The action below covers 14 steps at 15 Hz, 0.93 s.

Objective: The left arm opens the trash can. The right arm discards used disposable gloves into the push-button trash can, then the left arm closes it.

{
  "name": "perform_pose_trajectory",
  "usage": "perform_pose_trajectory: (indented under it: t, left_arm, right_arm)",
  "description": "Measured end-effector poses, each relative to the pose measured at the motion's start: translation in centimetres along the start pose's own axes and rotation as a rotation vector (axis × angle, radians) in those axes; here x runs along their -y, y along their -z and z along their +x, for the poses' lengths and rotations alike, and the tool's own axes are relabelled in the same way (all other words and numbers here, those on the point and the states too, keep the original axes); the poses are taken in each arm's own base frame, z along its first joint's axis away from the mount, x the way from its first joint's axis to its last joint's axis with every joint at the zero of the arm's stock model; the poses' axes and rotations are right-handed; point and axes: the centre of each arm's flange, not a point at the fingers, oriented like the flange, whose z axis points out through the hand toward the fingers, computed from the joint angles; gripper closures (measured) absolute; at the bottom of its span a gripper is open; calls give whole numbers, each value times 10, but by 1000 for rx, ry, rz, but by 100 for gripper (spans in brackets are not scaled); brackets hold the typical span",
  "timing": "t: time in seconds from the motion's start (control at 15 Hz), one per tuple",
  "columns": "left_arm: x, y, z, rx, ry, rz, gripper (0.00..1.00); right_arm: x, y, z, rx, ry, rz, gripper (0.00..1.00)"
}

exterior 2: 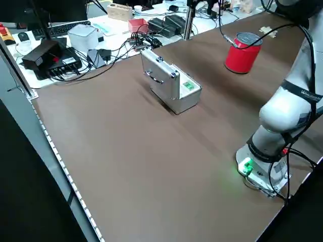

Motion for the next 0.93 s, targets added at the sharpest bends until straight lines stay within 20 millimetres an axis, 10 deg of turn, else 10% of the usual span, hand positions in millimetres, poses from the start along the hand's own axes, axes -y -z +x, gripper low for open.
perform_pose_trajectory:
  t: [0.2, 0.4, 0.8, 0.93]
  left_arm:
    - [-43, -35, 14, 61, -67, -2, 3]
    - [-89, -68, 26, 91, -138, -34, 43]
    - [-165, -69, 24, 0, -150, -97, 96]
    - [-188, -67, 20, -21, -149, -133, 99]
  right_arm:
    - [0, -1, -1, 7, -1, 1, 1]
    - [-1, -6, -2, 24, -1, 3, 1]
    - [-1, -7, -1, 26, -2, 4, 1]
    - [-1, -7, -1, 26, -1, 4, 1]
